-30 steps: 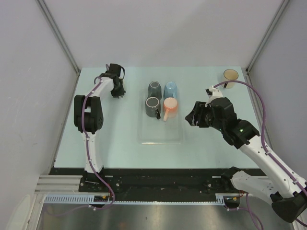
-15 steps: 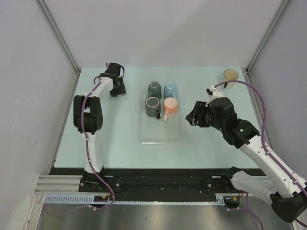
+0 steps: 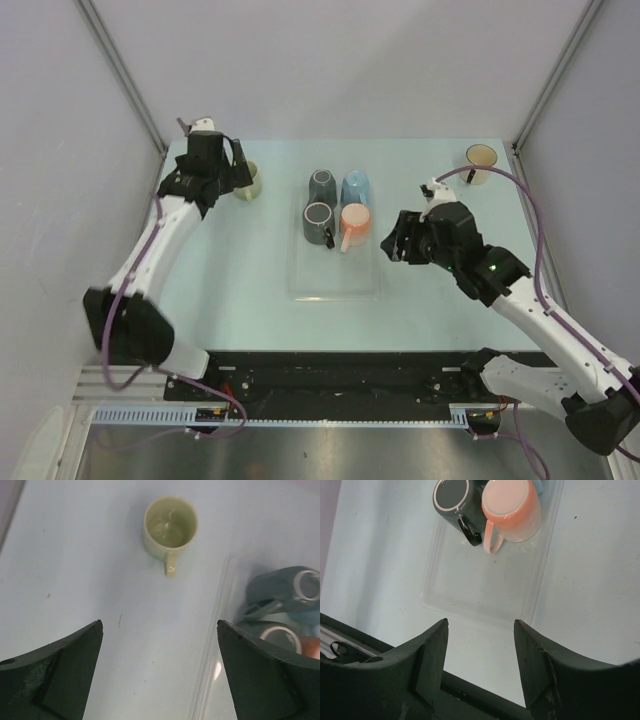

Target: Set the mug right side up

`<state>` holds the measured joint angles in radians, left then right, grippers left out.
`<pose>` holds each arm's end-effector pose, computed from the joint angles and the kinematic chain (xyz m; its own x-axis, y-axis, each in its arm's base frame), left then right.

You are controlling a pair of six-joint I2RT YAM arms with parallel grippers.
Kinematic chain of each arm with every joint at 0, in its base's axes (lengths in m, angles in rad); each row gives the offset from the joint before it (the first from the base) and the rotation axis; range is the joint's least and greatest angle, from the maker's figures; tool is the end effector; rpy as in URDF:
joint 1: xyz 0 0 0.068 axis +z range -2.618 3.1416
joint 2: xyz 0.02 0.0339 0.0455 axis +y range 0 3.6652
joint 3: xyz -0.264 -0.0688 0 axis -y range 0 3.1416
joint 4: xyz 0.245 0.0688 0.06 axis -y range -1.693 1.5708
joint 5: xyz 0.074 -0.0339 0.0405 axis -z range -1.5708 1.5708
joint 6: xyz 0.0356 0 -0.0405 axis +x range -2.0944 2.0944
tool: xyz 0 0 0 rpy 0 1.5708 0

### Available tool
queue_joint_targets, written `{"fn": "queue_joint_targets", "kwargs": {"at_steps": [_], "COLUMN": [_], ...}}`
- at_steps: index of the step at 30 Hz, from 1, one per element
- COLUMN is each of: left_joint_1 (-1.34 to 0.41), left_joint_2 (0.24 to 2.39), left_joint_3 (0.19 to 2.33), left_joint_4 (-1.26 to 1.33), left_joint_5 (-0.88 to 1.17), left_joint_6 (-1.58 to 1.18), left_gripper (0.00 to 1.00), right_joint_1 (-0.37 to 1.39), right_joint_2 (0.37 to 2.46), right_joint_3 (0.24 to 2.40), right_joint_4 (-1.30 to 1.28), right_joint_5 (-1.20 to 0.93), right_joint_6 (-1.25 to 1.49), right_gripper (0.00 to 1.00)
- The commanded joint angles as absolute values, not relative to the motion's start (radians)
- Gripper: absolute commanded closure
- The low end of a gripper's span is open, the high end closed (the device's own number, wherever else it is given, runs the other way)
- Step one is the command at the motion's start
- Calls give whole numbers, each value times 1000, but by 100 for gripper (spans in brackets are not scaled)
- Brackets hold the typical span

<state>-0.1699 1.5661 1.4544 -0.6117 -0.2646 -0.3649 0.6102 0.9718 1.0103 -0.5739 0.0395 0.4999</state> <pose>0.3467 -0.0500 0.3381 -0.5987 -0.2468 -0.7620 -0.2608 0.9596 -0.1058 0.1712 0.1180 0.3450 -0.6281 0.1453 -0.7645 -0.2777 0.8759 0.3946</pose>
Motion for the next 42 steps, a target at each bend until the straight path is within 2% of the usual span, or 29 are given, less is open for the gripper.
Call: {"fn": "queue_joint_targets", "kwargs": {"at_steps": [1,3,5,8,11,14,18,23,28,42], "left_joint_1": [-359,-437,-436,-436,-436,-436,-436,-448,-474,-509], "left_joint_2": [1260,1169,1027,833,665,544,463,404,362,328], "left_joint_3": [1327,1206,1050,842,714,649,620,612,583,549], "left_joint_4": [-517,-492,-467,-341,-301,-304,-385,-489,-500,-479], "left_joint_5": [-551,-598,-500,-320,-234,-193,-219,-270,-333,-336], "left_joint_6": [-385,-443,-564,-589,-624,-632,-658,-660,-680,-664], "left_gripper": [0,0,0,0,3,9,14,13,13,14], "right_joint_1": [708,758,778,795,810,810,813,802,793,756], "right_joint_2": [1051,1113,1159,1238,1302,1420,1600,1752,1795,1927], "right_joint_3": [1019,1019,1019,1019,1040,1130,1284,1388,1388,1491], "right_joint_4": [-486,-466,-457,-408,-335,-366,-434,-511,-503,-523], "right_joint_5": [217,291,380,417,411,408,384,388,425,472], "right_joint_6": [477,465,471,500,531,563,581,653,729,793], "right_gripper": [40,39,39,40,40,40,42,43,43,47]}}
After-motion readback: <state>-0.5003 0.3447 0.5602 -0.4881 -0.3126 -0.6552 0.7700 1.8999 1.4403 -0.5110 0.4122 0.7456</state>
